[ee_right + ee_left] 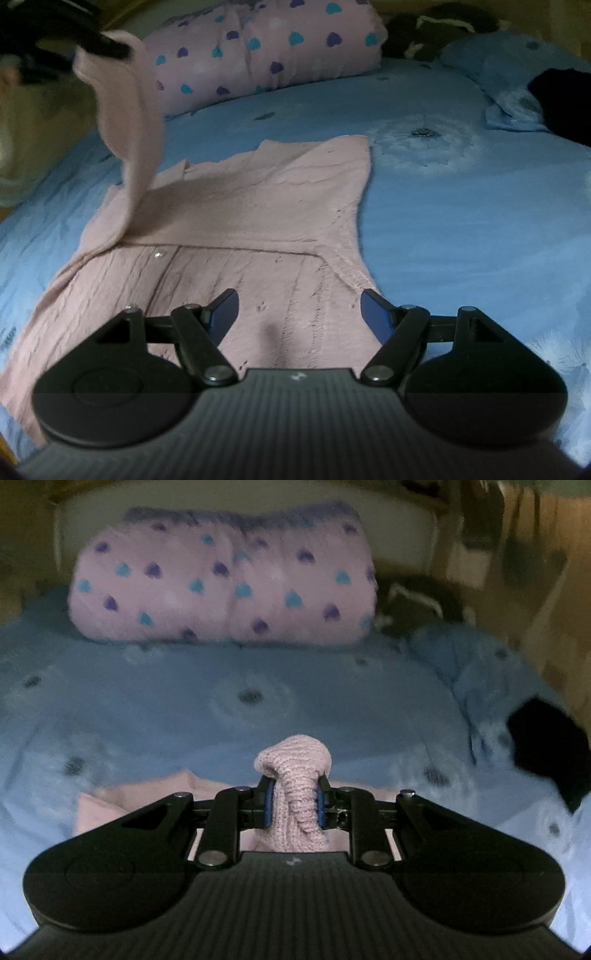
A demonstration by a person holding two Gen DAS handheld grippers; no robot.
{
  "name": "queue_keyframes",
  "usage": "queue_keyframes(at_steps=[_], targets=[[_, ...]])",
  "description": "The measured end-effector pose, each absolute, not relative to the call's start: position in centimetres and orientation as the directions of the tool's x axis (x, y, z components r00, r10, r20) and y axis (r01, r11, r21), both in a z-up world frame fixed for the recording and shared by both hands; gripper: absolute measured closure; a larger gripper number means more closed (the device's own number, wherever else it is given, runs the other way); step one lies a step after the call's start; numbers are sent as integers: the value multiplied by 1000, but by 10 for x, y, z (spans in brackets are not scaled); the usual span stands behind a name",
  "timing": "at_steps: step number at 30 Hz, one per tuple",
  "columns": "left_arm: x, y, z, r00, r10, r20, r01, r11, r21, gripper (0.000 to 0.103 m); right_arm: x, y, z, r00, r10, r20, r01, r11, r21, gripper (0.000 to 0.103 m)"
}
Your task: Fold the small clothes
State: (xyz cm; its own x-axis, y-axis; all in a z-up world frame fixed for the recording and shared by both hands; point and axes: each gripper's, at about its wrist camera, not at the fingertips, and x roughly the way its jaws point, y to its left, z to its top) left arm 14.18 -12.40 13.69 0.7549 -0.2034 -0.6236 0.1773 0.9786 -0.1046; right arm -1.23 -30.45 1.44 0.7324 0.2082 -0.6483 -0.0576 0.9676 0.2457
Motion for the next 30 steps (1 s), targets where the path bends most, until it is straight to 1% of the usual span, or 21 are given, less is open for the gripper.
queue_keyframes(at_steps=[4, 8, 10, 11, 12, 13, 14, 15, 17, 23, 30], targets=[[156, -153, 91, 696, -215, -685, 206, 974, -97, 79, -12, -312, 16, 739, 188, -647, -24, 967, 254, 29], [164, -172, 54, 658, -188, -729, 225, 973, -47, 77, -11, -316, 17, 741, 185, -646, -11, 964, 265, 29], [170, -174, 43, 633, -179, -753, 224, 974, -43, 73, -11, -316, 18, 743, 191, -641, -15, 963, 269, 29], [171, -173, 40, 622, -177, -763, 220, 974, -46, 65, -10, -316, 17, 742, 193, -642, -16, 963, 270, 29], [170, -172, 37, 617, -173, -768, 214, 976, -49, 53, -10, -317, 17, 741, 193, -644, -16, 963, 270, 29], [168, -171, 37, 616, -167, -770, 207, 977, -46, 47, -9, -317, 16, 738, 190, -647, -12, 963, 270, 29], [166, -170, 39, 621, -162, -767, 206, 978, -40, 37, -9, -317, 17, 737, 188, -649, -8, 963, 270, 29], [164, -170, 41, 631, -161, -759, 212, 977, -31, 30, -9, -317, 17, 737, 187, -649, -6, 963, 270, 29], [161, -169, 51, 641, -169, -749, 230, 973, -23, 28, -10, -317, 17, 739, 187, -648, -6, 963, 271, 29], [144, -148, 70, 657, -142, -741, 225, 974, 13, 28, -10, -315, 15, 735, 183, -653, -4, 964, 265, 29], [118, -82, 79, 666, -5, -746, 153, 980, 129, 27, -10, -313, 13, 739, 167, -653, 1, 968, 249, 29]])
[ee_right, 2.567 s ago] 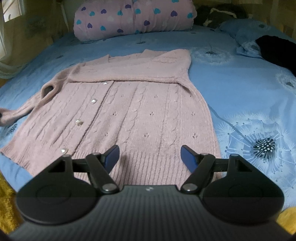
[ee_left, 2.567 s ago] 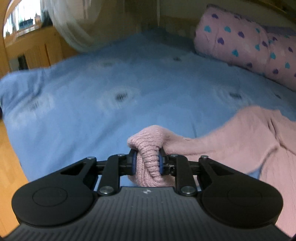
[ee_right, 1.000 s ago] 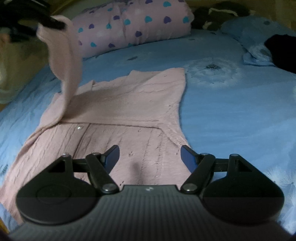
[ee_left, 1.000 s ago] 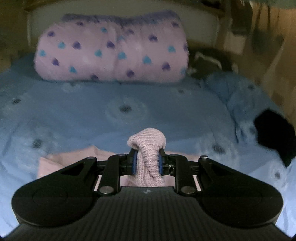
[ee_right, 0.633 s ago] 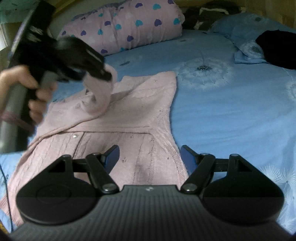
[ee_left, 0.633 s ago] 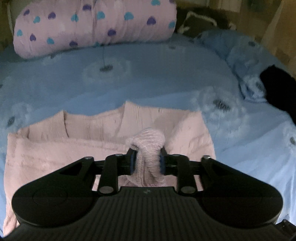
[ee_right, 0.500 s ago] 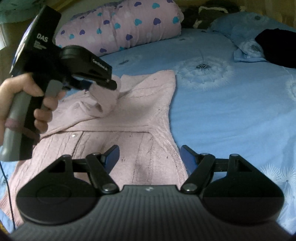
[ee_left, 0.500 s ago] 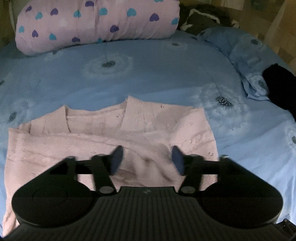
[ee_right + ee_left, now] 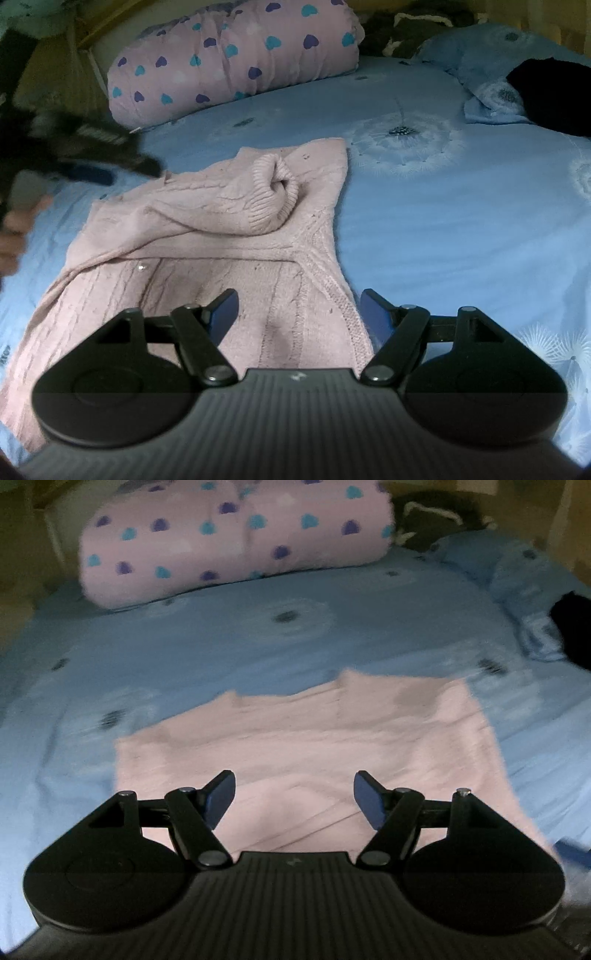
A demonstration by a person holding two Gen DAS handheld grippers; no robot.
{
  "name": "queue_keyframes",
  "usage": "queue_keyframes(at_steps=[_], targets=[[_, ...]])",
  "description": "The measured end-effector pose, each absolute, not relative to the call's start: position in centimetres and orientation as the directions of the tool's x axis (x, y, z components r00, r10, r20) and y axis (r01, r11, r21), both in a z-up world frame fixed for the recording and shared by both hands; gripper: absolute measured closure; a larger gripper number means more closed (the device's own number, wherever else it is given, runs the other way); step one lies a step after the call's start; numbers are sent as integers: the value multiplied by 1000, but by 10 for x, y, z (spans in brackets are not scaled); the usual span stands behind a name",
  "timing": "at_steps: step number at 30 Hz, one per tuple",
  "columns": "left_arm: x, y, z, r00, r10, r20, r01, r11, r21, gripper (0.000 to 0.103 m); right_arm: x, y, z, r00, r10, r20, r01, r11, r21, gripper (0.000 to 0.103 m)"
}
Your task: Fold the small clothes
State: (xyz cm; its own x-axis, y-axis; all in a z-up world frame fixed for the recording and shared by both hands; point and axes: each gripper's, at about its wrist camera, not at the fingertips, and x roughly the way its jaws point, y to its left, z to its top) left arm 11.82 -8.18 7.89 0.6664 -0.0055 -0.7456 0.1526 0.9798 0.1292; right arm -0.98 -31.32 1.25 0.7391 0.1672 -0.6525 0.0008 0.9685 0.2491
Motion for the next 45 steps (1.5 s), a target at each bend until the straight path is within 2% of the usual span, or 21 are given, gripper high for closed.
queue_keyframes(at_steps=[4, 9, 12, 17, 18, 22, 25, 28, 29, 30, 32, 34, 36, 41, 45], targets=[[99, -35, 80, 670, 41, -742, 112, 982, 156, 27, -11, -309, 13, 754, 158, -638, -10, 973, 229, 29], [82, 14, 65, 684, 38, -728, 47, 994, 96, 27, 2, -300, 30, 784, 190, -591, -74, 974, 215, 29], [77, 25, 52, 719, 40, -694, 35, 995, 94, 27, 19, -295, 39, 791, 215, -573, -121, 973, 198, 29], [83, 27, 36, 739, -15, -673, 67, 996, 52, 27, 51, -286, 43, 816, 153, -557, -108, 988, 113, 30], [85, 28, 33, 742, -23, -670, 68, 997, 41, 27, 56, -284, 42, 816, 157, -557, -119, 987, 104, 35], [92, 33, 19, 756, -73, -651, 87, 996, -10, 27, 77, -275, 35, 805, 143, -576, -136, 989, 56, 38], [103, 35, 7, 726, -77, -684, 93, 996, -14, 27, 91, -272, 25, 789, 152, -595, -149, 987, 53, 47], [111, 37, 1, 712, -78, -698, 86, 996, -23, 27, 105, -269, 17, 763, 193, -617, -175, 981, 90, 69], [113, 38, 0, 711, -73, -700, 80, 997, -23, 27, 108, -269, 16, 754, 210, -623, -180, 977, 111, 82], [114, 38, 0, 709, -73, -701, 79, 997, -24, 27, 113, -270, 16, 740, 234, -630, -188, 972, 141, 89], [115, 41, -1, 701, -77, -709, 78, 996, -32, 27, 117, -276, 24, 724, 301, -620, -207, 953, 221, 93], [117, 44, -3, 684, -85, -724, 75, 996, -45, 27, 119, -294, 37, 727, 390, -565, -206, 909, 362, 94], [120, 46, -6, 677, -84, -731, 66, 996, -52, 27, 123, -316, 48, 744, 402, -533, -155, 880, 448, 94], [121, 46, -8, 673, -77, -736, 69, 997, -40, 26, 148, -343, 35, 694, 264, -670, 23, 922, 387, 94], [122, 43, -10, 674, -70, -736, 67, 997, -34, 23, 155, -336, 9, 652, 169, -740, 41, 966, 257, 92]])
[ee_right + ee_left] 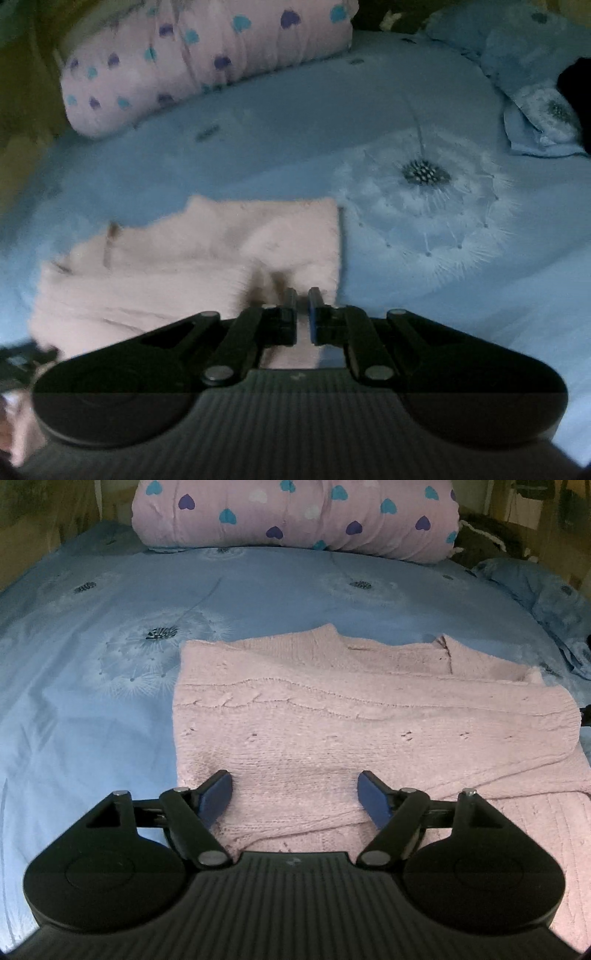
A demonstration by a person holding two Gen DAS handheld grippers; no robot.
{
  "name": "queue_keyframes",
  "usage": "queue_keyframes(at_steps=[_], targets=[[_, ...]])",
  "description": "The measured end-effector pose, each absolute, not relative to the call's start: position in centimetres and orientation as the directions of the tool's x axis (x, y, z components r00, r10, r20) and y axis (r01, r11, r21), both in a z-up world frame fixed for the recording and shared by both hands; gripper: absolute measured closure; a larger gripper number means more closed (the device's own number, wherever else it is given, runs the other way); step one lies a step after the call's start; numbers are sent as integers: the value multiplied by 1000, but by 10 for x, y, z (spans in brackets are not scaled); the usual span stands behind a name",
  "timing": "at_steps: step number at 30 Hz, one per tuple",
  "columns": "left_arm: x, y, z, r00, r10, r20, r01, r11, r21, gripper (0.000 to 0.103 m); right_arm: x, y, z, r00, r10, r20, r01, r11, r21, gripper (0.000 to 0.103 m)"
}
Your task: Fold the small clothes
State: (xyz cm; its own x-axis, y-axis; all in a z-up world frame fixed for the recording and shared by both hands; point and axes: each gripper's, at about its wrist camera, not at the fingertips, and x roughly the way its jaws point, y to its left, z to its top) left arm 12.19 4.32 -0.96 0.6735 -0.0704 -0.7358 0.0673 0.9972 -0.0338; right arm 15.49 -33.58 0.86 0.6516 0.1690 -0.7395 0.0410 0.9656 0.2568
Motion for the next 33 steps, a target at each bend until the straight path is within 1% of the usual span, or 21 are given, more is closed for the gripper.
queue_keyframes(at_steps=[3, 5, 8, 11, 13, 16, 17, 18, 20, 22, 23, 24, 25, 26, 27, 30, 33], targets=[[122, 42, -9, 674, -65, -736, 66, 997, -28, 22, 148, -337, 8, 667, 160, -727, 54, 964, 261, 92], [122, 42, -10, 674, -64, -736, 64, 998, -29, 22, 140, -334, 20, 700, 145, -700, 52, 966, 251, 91], [122, 41, -10, 675, -62, -735, 64, 998, -25, 21, 122, -318, 41, 753, 156, -640, -29, 978, 205, 91], [122, 40, -11, 678, -56, -733, 68, 998, -14, 21, 116, -296, 45, 750, 201, -630, -128, 979, 160, 91], [121, 40, -11, 678, -55, -733, 67, 998, -13, 21, 121, -283, 37, 733, 186, -654, -152, 982, 109, 91], [122, 41, -11, 675, -56, -735, 64, 998, -18, 19, 130, -277, 13, 709, 124, -694, -101, 992, 74, 93], [122, 41, -12, 673, -57, -737, 62, 998, -21, 17, 132, -278, 4, 716, 112, -689, -88, 994, 70, 94], [122, 41, -12, 671, -61, -739, 64, 998, -24, 16, 128, -279, -3, 740, 103, -665, -87, 995, 56, 94], [122, 40, -12, 671, -57, -739, 63, 998, -20, 15, 120, -272, -12, 787, 80, -611, -112, 994, -15, 94], [120, 39, -10, 673, -52, -737, 65, 998, -10, 15, 114, -266, -14, 806, 56, -590, -115, 991, -63, 92], [118, 38, -9, 674, -50, -737, 67, 998, -7, 15, 111, -266, -11, 806, 57, -589, -110, 992, -54, 85], [116, 39, -7, 673, -47, -738, 64, 998, -5, 14, 110, -266, -9, 801, 67, -595, -109, 993, -35, 73], [113, 39, -6, 673, -44, -739, 61, 998, -4, 14, 107, -267, -4, 794, 87, -602, -116, 993, -8, 67], [109, 39, -4, 673, -44, -738, 61, 998, -4, 14, 103, -267, 1, 791, 101, -604, -118, 993, 11, 58], [103, 38, -1, 676, -44, -736, 62, 998, -3, 14, 97, -266, 7, 791, 112, -601, -118, 993, 29, 52], [87, 36, 6, 680, -54, -731, 67, 998, -11, 13, 73, -260, 21, 813, 134, -566, -130, 990, 48, 51], [71, 34, 16, 683, -45, -729, 67, 998, 2, 13, 44, -254, 34, 821, 153, -550, -160, 986, 35, 51]])
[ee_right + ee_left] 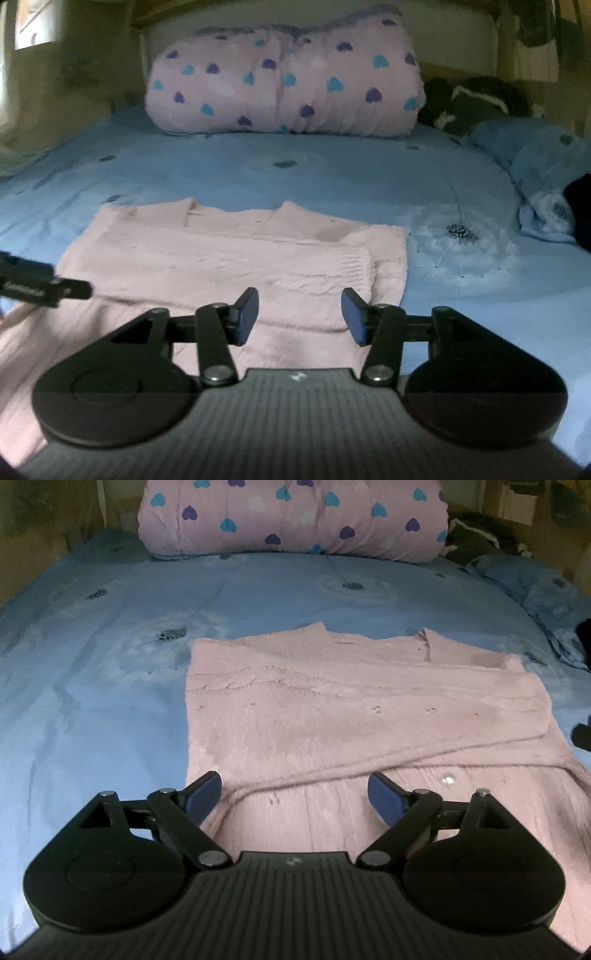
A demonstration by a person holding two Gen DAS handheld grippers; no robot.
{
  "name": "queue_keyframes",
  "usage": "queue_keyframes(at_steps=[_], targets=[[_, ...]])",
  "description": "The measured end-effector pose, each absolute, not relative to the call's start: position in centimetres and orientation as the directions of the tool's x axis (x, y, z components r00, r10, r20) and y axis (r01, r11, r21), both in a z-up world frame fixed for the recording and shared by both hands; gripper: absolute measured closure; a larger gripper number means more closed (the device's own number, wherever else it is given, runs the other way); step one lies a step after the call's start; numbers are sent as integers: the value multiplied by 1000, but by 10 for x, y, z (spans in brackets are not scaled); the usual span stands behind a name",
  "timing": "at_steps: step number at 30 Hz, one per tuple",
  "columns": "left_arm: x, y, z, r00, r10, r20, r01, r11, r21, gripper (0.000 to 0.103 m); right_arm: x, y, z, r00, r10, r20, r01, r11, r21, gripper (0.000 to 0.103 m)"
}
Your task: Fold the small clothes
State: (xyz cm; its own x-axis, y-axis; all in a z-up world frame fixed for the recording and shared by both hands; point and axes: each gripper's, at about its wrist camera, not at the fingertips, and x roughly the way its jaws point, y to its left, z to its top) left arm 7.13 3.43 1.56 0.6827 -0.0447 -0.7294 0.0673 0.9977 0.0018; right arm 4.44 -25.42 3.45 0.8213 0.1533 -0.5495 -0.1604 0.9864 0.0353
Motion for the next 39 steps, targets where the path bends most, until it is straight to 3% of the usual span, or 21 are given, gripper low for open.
queue_keyframes(at_steps=[14, 23, 29, 33, 39], targets=[[-67, 19, 65, 731, -50, -680, 100, 994, 34, 12, -84, -233, 67, 826, 259, -500, -253, 964, 82, 51], [-125, -2, 50, 699, -83, -711, 163, 986, 44, 11, -145, -215, 61, 804, 314, -505, -340, 939, 43, 51], [-150, -9, 39, 702, -32, -711, 181, 974, 135, 10, -167, -214, 53, 795, 298, -528, -350, 937, 2, 51], [-165, -1, 31, 682, -5, -731, 188, 968, 168, 10, -175, -213, 49, 800, 274, -534, -330, 944, -10, 40], [-176, 11, 17, 624, -6, -782, 263, 943, 203, 9, -186, -210, 43, 786, 272, -556, -351, 936, -38, 39]])
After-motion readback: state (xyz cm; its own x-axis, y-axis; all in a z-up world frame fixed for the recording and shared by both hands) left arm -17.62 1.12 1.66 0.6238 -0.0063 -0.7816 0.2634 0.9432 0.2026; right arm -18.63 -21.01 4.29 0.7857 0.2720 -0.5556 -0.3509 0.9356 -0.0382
